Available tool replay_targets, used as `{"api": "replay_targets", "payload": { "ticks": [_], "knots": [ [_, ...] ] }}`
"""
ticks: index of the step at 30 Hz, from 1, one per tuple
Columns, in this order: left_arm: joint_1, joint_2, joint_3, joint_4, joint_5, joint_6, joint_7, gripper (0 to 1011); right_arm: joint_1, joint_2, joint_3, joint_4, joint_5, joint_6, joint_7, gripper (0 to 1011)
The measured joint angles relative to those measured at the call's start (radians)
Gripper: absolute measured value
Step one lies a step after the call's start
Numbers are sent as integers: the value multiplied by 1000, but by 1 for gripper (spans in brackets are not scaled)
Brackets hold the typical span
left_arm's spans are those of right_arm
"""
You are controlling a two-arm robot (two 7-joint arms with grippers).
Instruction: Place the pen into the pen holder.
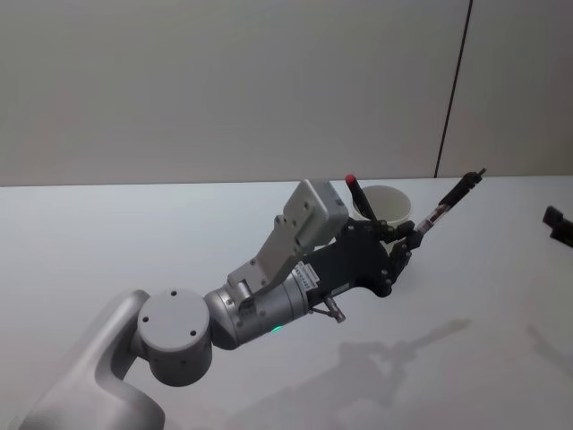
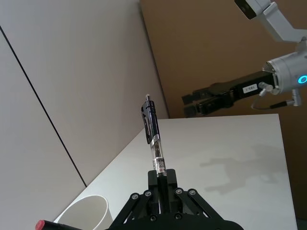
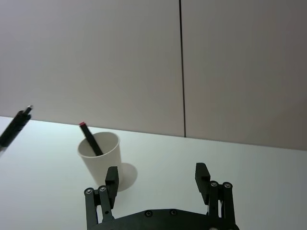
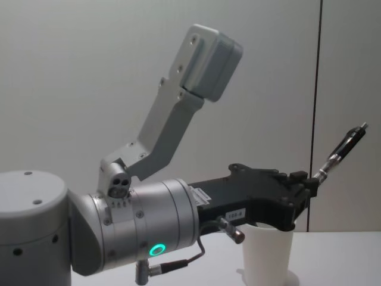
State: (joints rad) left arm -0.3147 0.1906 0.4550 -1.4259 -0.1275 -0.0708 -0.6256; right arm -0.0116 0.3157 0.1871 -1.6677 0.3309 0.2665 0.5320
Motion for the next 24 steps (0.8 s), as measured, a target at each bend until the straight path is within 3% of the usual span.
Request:
{"api": "replay_targets", "payload": {
  "ticks": [15, 24],
  "knots": [
    [0, 0, 0, 0, 0, 0, 0, 114, -78, 22, 30, -74, 129, 134, 93, 1002],
    [0, 0, 0, 0, 0, 0, 0, 114, -110, 25, 41, -110, 214, 202, 112, 1002]
  ]
}}
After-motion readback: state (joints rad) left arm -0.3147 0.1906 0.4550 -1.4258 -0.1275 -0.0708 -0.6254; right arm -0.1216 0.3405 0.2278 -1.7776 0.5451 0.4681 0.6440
